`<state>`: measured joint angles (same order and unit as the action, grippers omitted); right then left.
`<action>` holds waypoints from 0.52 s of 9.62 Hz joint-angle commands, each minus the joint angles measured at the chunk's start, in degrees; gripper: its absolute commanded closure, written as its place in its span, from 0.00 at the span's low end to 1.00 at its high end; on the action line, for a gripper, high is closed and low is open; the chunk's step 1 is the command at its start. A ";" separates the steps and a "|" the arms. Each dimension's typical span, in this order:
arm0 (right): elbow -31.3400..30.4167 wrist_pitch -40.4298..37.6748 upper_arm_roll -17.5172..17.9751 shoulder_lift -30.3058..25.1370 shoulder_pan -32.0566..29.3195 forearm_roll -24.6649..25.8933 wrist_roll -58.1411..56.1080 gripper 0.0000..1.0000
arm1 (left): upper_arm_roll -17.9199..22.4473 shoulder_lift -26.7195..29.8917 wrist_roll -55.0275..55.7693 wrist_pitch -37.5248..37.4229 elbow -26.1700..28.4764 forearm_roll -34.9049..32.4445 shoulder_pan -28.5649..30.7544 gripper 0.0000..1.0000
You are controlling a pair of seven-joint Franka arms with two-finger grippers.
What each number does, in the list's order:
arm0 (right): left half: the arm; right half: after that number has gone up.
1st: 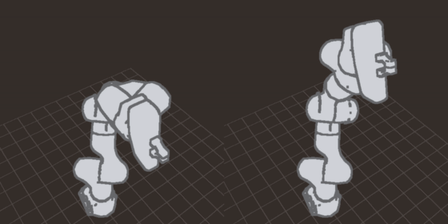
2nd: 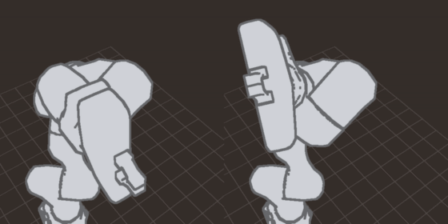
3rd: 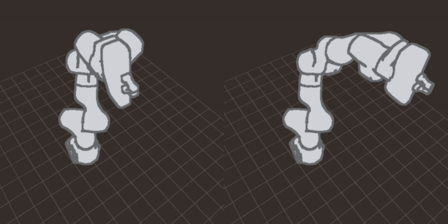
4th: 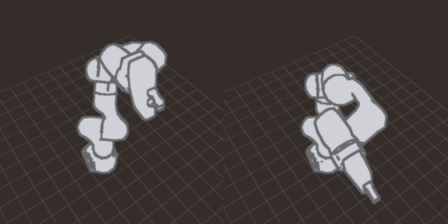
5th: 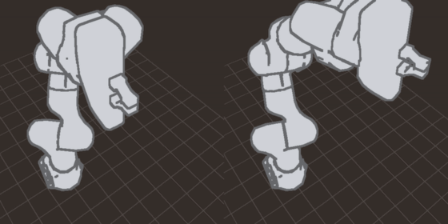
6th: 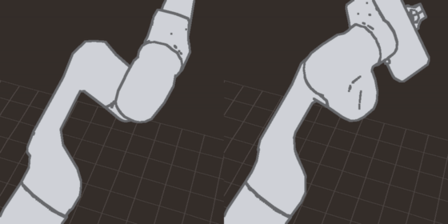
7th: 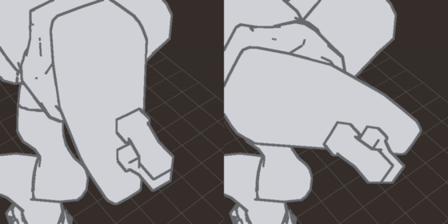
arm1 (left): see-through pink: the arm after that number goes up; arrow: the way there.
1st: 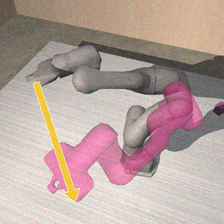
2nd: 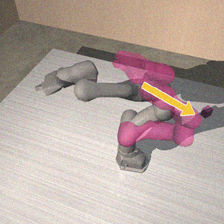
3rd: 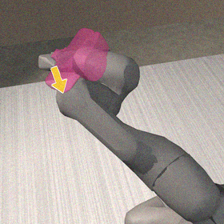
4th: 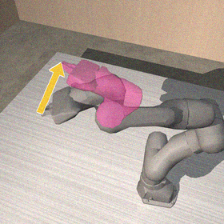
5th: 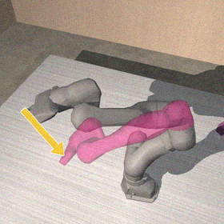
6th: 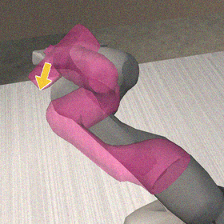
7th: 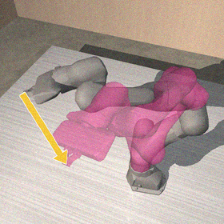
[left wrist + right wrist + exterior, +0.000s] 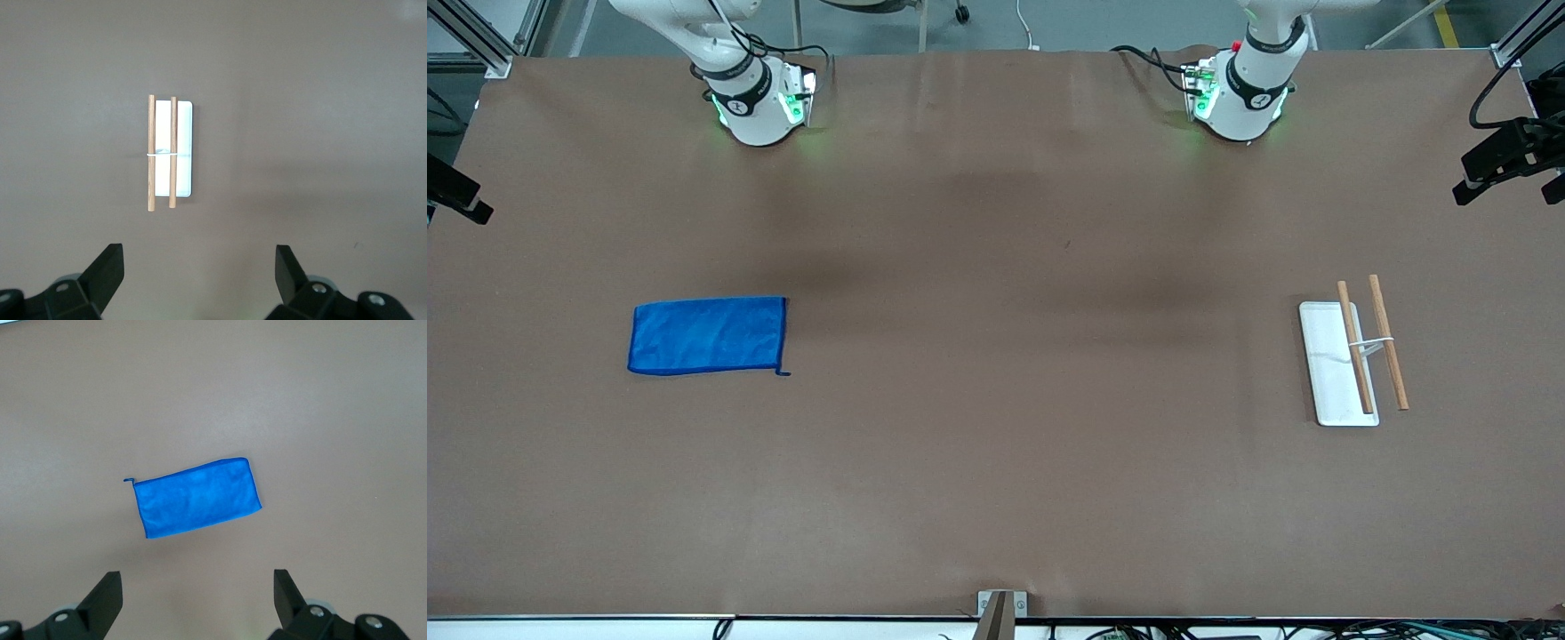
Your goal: Right arm passes towel to left arm to hang
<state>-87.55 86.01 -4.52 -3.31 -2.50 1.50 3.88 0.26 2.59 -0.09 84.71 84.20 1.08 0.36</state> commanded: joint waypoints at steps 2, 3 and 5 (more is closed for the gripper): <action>0.80 -0.58 0.04 0.23 -0.23 0.17 -0.28 0.00 | -0.35 -0.74 -0.17 -0.25 0.88 -0.99 0.08 0.00; 0.80 -0.66 0.04 0.23 -0.23 0.17 -0.28 0.00 | -0.35 -0.74 -0.61 -0.25 0.96 -1.34 0.08 0.00; 0.80 -0.84 0.04 0.23 -0.05 0.17 -0.28 0.00 | -0.44 -0.65 -0.26 -0.34 0.96 -1.26 0.17 0.00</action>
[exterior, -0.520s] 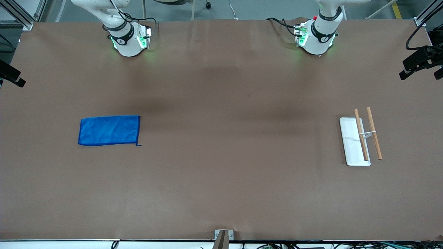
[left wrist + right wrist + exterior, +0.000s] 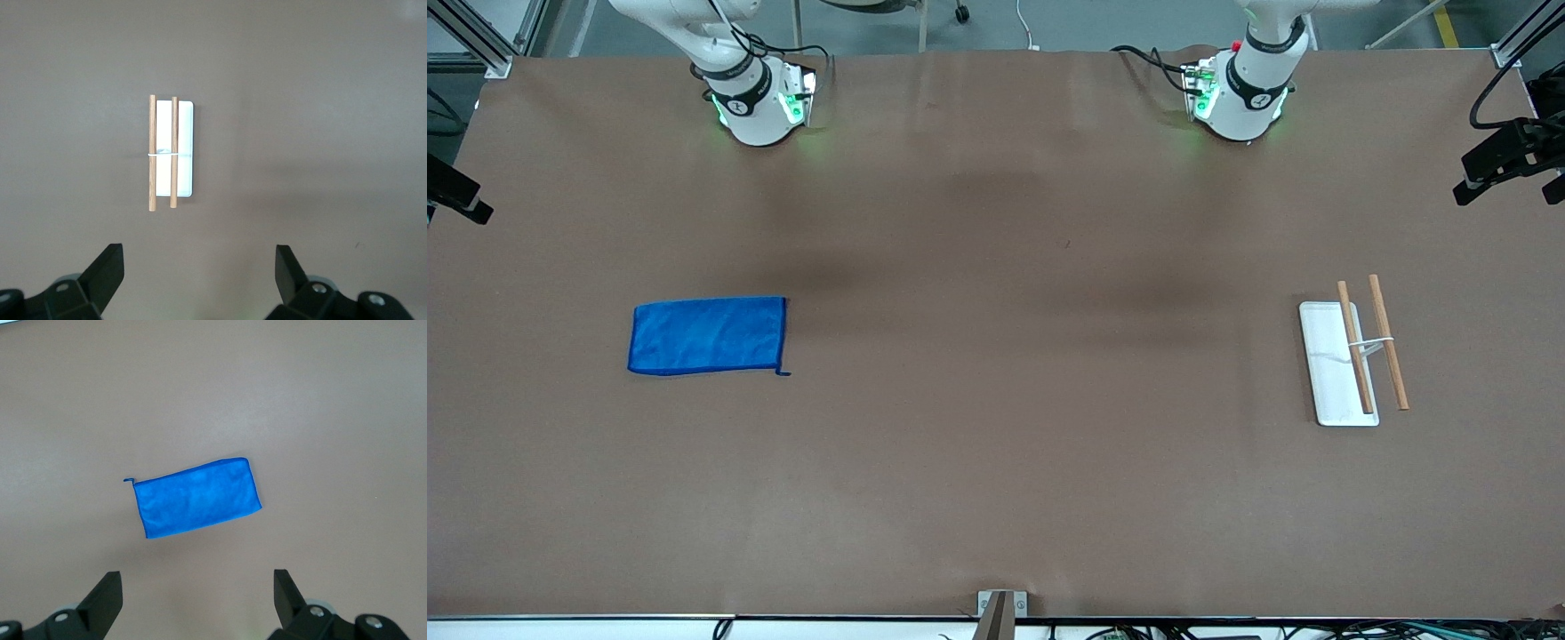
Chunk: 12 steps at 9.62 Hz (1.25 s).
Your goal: Right arm passes towel to left arm to hang
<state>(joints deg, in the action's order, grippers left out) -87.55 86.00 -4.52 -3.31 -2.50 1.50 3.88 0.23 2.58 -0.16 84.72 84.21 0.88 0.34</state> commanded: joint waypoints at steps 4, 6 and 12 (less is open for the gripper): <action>-9.45 4.94 0.30 0.41 0.65 0.26 -1.59 0.00 | -0.41 -0.65 -0.20 -0.34 1.05 -0.96 0.27 0.00; -17.35 12.92 0.30 2.85 1.70 1.04 -1.77 0.00 | -0.32 -0.65 -0.28 -0.34 1.14 -0.96 0.18 0.00; -39.78 52.21 0.21 16.82 -3.22 1.05 -13.90 0.02 | -0.32 -1.35 -0.72 -0.16 1.49 -0.96 0.45 0.00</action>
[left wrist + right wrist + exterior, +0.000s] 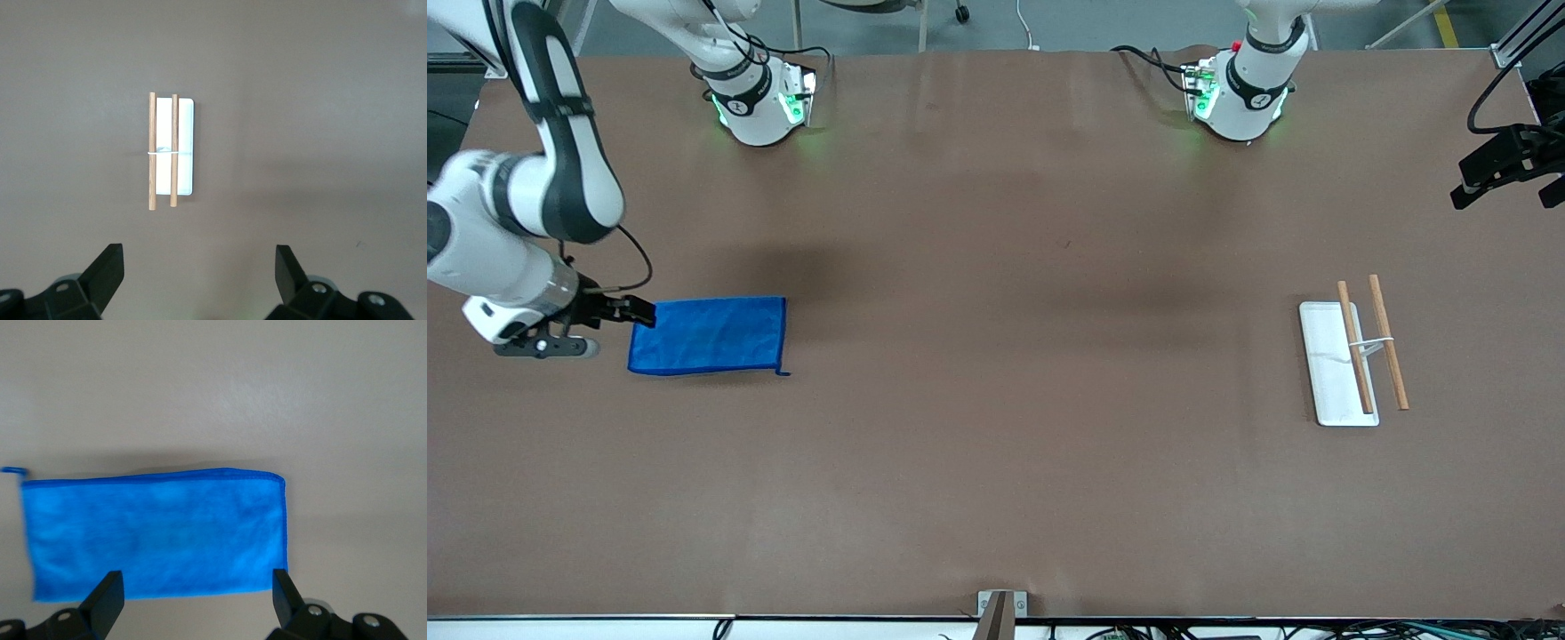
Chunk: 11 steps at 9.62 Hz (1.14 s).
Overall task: Right arm passes towel to left arm to hang
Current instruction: 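Reach the right gripper down to the blue towel's edge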
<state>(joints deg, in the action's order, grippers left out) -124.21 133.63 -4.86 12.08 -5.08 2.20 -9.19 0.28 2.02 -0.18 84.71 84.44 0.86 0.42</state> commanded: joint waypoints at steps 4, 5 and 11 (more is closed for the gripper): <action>-5.68 8.30 0.73 4.71 3.05 -0.53 1.80 0.02 | -0.37 -0.88 -1.05 0.19 1.25 -1.03 0.46 0.01; -7.17 10.67 0.82 5.06 4.36 -0.61 3.64 0.02 | -0.29 -0.79 -0.88 0.19 1.25 -0.95 0.46 0.01; -12.09 20.86 0.91 8.75 4.90 -0.62 6.12 0.39 | -0.37 -1.23 -0.88 0.01 1.34 -1.03 0.29 0.00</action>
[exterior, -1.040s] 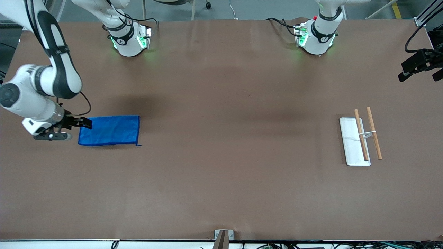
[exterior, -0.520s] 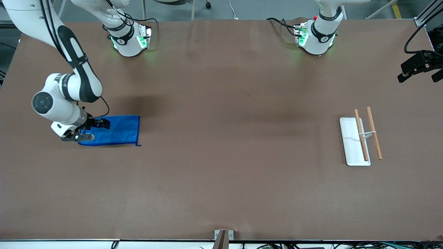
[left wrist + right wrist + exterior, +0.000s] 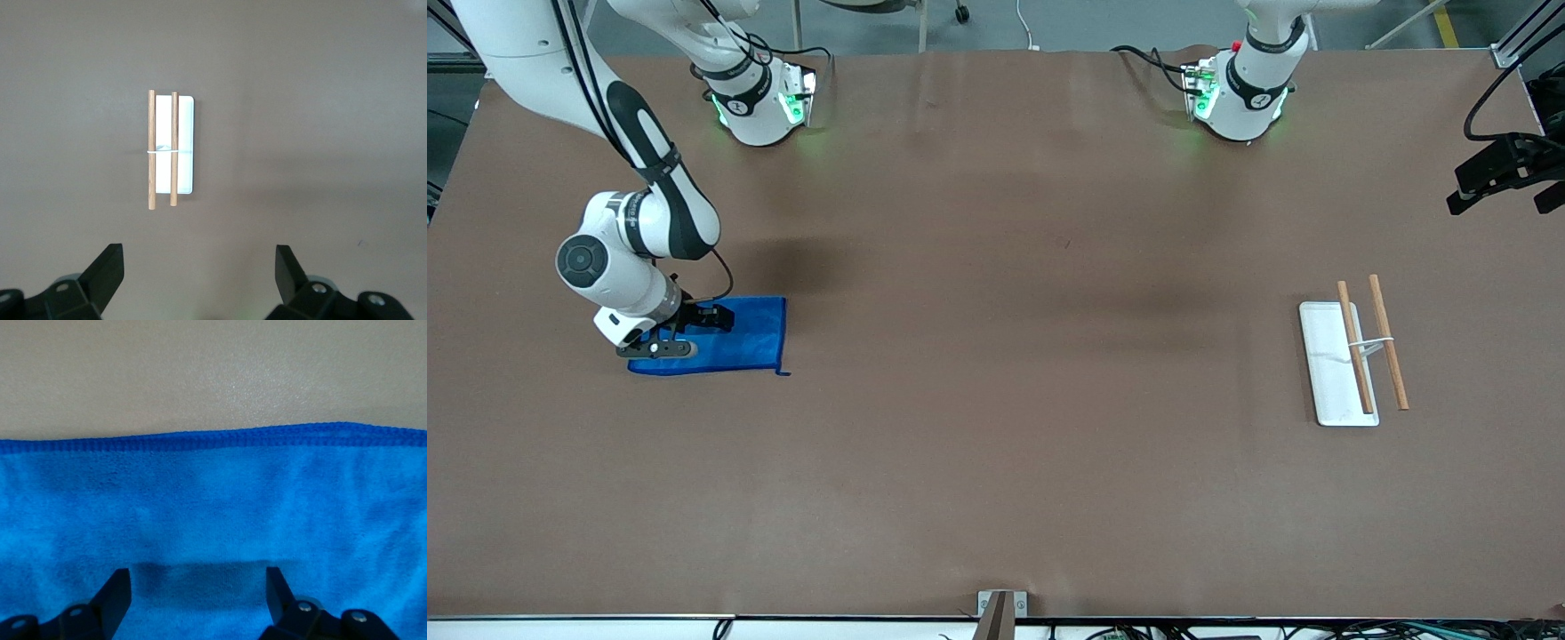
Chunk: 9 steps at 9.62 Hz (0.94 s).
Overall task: Right arm passes towel to left arm to hang
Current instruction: 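Reach the right gripper down to the blue towel's edge, then close the right gripper on the blue towel's edge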
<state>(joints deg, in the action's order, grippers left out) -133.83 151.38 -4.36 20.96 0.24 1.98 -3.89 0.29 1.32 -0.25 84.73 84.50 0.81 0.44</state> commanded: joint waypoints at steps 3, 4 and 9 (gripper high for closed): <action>-2.58 3.40 0.32 -0.13 -1.03 -0.40 0.90 1.00 | -0.38 -0.53 -0.80 0.08 1.28 -0.98 0.26 0.00; -2.32 3.05 0.41 -0.13 -1.82 -0.40 0.99 1.00 | -0.38 -0.62 -0.80 0.08 1.28 -0.98 0.26 0.00; 4.45 -13.64 5.14 -3.29 -1.21 -5.83 3.97 1.00 | -0.55 -0.97 -1.06 0.00 1.28 -0.46 0.18 0.00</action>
<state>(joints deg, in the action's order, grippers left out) -129.67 140.57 -0.94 19.94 -0.80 -2.00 -0.98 0.14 1.05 -0.31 84.73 84.54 0.81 0.41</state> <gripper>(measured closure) 0.863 0.000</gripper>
